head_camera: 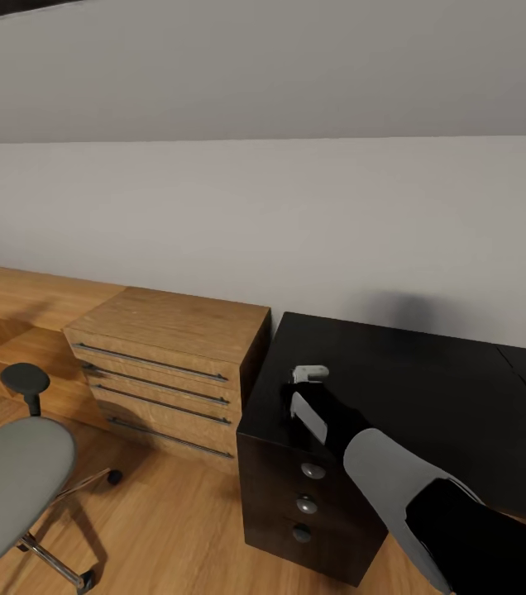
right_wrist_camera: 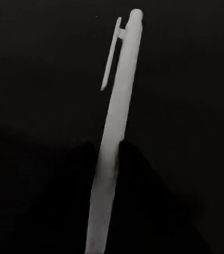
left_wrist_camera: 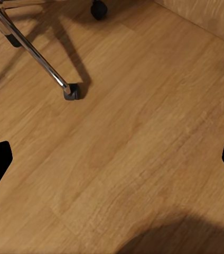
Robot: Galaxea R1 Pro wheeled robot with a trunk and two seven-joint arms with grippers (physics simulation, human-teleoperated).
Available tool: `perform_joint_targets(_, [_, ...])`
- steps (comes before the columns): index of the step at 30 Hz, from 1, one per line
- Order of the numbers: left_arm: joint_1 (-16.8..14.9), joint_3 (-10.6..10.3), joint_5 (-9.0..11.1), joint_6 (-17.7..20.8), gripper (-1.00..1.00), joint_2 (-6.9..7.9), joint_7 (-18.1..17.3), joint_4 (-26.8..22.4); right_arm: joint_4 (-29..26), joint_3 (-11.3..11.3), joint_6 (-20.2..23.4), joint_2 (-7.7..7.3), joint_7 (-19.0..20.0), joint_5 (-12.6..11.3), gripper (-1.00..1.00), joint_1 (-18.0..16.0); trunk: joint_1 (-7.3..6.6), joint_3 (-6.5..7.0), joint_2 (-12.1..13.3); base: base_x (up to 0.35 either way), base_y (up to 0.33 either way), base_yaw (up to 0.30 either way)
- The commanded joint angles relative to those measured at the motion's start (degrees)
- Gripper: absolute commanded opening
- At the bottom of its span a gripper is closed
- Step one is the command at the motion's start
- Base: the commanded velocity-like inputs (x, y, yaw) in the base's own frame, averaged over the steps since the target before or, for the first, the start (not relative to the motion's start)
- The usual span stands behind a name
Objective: In the bedroom, organize the workspace by keeping the computer under the desk, ensuring the monitor is on the desk, placing the keyboard on the desk next to the monitor, placing the mouse on the desk next to the keyboard, moving the folder from the swivel chair onto the desk next to the mouse, stacking the notebook on top of the folder with the pen on top of the notebook, and positioning the swivel chair next to the desk.
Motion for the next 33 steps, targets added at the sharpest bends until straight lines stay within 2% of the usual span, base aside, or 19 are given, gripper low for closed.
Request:
perform_joint_targets(1, [0.0, 0.0, 0.4, -0.2, 1.00, -0.03, 0.1, -0.1, 3.1, 0.1, 0.5, 0.00, -0.4, -2.4, -1.00, 0.0, 0.00, -0.06, 0.0, 0.000, 0.000, 0.000])
perform_joint_targets(5, [0.0, 0.0, 0.4, -0.2, 1.00, -0.03, 0.0, 0.0, 3.1, -0.1, 0.8, 0.00, -0.4, -3.2, -1.00, 0.0, 0.00, -0.06, 0.0, 0.000, 0.000, 0.000])
perform_joint_targets(23, [0.0, -0.2, 0.4, -0.2, 1.00, -0.03, 0.0, -0.1, 3.1, -0.1, 1.2, 0.00, -0.4, -3.3, -1.00, 0.0, 0.00, -0.06, 0.0, 0.000, 0.000, 0.000])
perform_joint_targets(27, [0.0, -0.3, 0.3, -0.5, 1.00, -0.03, -0.1, 0.0, 3.0, -0.1, 1.2, 0.00, -0.4, -3.3, -1.00, 0.0, -0.87, 0.66, 1.6, 0.000, 0.000, 0.000])
perform_joint_targets(29, [0.0, -0.3, 0.2, -1.5, 1.00, -0.03, -0.1, 0.0, 2.9, -0.1, 1.1, 0.00, -0.4, -3.2, -1.00, 0.0, -1.31, 1.02, 2.4, 0.000, 0.000, 0.000])
perform_joint_targets(33, [0.0, -0.3, 0.1, -5.1, 1.00, -0.09, -0.2, 0.2, -1.1, 0.1, 1.2, 0.00, -0.5, -3.1, -1.00, 0.0, -2.19, 1.74, 4.0, 0.000, 0.000, 0.000])
